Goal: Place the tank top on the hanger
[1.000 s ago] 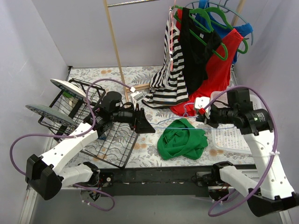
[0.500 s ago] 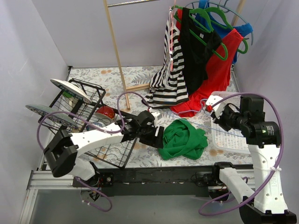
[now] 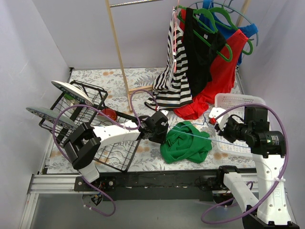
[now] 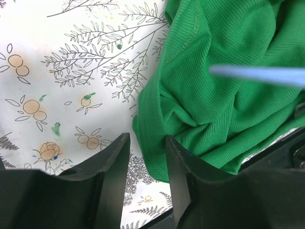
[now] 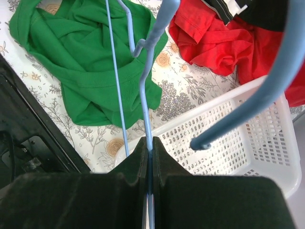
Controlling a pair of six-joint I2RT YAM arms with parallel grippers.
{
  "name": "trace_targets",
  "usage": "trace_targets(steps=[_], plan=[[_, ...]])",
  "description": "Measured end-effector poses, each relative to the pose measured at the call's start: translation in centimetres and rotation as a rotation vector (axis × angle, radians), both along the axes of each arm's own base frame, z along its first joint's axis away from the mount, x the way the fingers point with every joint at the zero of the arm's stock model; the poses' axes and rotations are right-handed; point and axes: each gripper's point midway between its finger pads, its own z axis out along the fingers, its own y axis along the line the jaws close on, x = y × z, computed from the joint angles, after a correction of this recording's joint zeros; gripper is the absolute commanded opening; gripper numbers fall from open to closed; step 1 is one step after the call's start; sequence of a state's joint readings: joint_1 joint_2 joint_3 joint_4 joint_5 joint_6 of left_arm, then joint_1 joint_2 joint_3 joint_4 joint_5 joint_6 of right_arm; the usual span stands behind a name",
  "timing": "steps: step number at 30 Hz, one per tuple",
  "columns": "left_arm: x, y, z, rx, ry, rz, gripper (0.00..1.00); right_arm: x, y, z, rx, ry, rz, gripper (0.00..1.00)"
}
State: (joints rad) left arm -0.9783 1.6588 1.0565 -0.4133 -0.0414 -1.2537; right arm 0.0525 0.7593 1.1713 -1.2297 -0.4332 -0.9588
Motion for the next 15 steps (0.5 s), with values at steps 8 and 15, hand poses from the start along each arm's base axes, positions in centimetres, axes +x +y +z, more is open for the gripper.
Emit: trace_targets(steps=[8, 15], plan=[[0.2, -0.7, 0.3, -0.032, -0.006, -0.008, 0.03, -0.9, 0.2, -0.7, -0.007, 0.024, 0.043, 0.01], [0.1, -0.9, 0.4, -0.037, -0.005, -0.022, 0.0, -1.6, 0.4, -2.4, -0.011, 0.078, 0.069, 0.01]])
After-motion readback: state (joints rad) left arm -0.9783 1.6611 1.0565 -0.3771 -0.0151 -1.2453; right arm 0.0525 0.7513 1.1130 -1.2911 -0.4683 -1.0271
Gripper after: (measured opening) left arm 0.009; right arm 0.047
